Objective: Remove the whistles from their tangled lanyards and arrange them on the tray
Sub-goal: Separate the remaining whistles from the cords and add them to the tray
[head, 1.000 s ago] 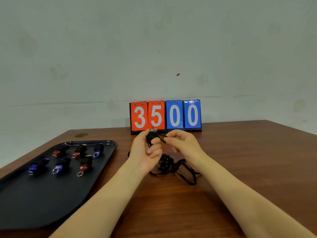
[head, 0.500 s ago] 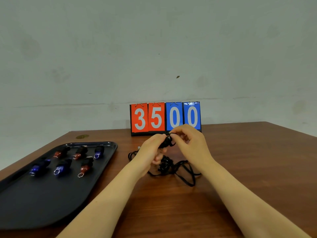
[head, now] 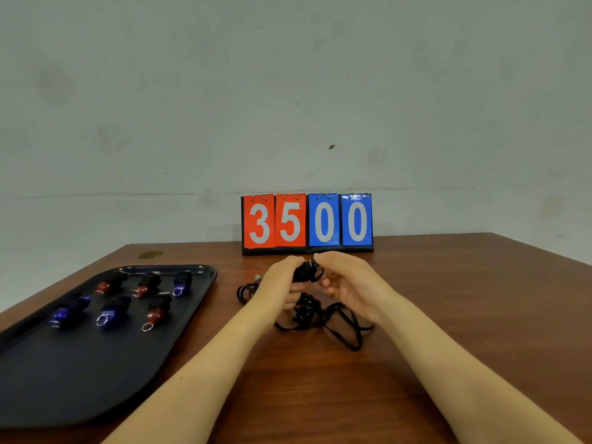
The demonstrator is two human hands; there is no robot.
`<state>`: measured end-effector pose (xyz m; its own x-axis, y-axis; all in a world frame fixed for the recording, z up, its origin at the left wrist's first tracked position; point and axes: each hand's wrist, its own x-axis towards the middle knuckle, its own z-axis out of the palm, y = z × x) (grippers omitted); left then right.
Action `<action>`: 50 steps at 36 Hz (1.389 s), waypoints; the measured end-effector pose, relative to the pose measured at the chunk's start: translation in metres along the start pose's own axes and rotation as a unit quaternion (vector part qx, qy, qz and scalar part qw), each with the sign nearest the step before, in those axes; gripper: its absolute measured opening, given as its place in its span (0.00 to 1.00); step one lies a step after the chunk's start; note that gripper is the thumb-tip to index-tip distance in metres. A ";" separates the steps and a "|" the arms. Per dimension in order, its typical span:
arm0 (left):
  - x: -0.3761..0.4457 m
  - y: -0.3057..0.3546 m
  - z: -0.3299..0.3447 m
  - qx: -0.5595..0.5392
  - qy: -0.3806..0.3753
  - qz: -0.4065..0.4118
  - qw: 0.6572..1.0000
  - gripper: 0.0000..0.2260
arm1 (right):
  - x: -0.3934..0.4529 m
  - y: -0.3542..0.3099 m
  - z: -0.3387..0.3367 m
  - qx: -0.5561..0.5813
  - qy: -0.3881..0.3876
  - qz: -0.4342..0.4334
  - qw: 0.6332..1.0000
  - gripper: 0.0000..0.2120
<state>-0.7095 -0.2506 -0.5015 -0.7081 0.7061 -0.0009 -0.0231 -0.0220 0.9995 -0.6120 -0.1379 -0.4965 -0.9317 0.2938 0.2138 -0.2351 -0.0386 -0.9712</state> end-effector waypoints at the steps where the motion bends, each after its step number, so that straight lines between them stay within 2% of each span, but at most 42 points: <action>1: 0.002 -0.001 -0.001 -0.025 -0.019 0.001 0.999 0.14 | 0.000 0.000 0.001 0.006 0.004 -0.012 1.000 0.08; 6: -0.008 -0.003 0.001 -0.127 -0.058 -0.002 0.990 0.16 | 0.001 0.001 0.005 0.031 0.020 -0.035 0.999 0.06; 14: -0.019 -0.001 0.005 -0.125 -0.074 0.015 0.989 0.13 | 0.002 0.001 0.004 0.051 0.043 -0.030 0.997 0.07; 18: -0.016 -0.002 0.004 -0.155 -0.073 0.010 0.985 0.13 | 0.003 0.003 0.008 -0.074 0.102 -0.065 0.990 0.10; 21: -0.013 -0.002 0.002 -0.154 -0.070 0.022 0.985 0.16 | 0.004 0.005 0.013 -0.140 0.117 -0.095 0.979 0.07; 25: -0.008 -0.006 0.000 -0.130 -0.043 0.027 0.990 0.15 | 0.005 0.006 0.013 -0.197 0.135 -0.107 0.965 0.05; 35: -0.009 -0.003 0.000 -0.131 -0.039 0.037 0.990 0.11 | 0.004 0.003 0.011 -0.175 0.124 -0.106 0.971 0.02; 45: -0.006 -0.005 -0.004 -0.089 -0.078 0.045 0.992 0.16 | 0.005 0.000 0.005 -0.177 0.124 -0.087 0.973 0.05; 47: -0.007 -0.004 -0.005 -0.074 -0.082 0.038 0.993 0.17 | 0.005 0.001 0.006 -0.218 0.123 -0.099 0.963 0.05; 50: -0.007 -0.006 -0.006 -0.061 -0.081 0.031 0.994 0.16 | 0.005 0.006 0.007 -0.317 0.149 -0.144 0.926 0.05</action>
<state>-0.7084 -0.2596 -0.5073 -0.5874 0.8057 0.0766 -0.0754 -0.1486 0.9860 -0.6200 -0.1432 -0.5004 -0.7157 0.4583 0.5271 -0.1648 0.6225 -0.7650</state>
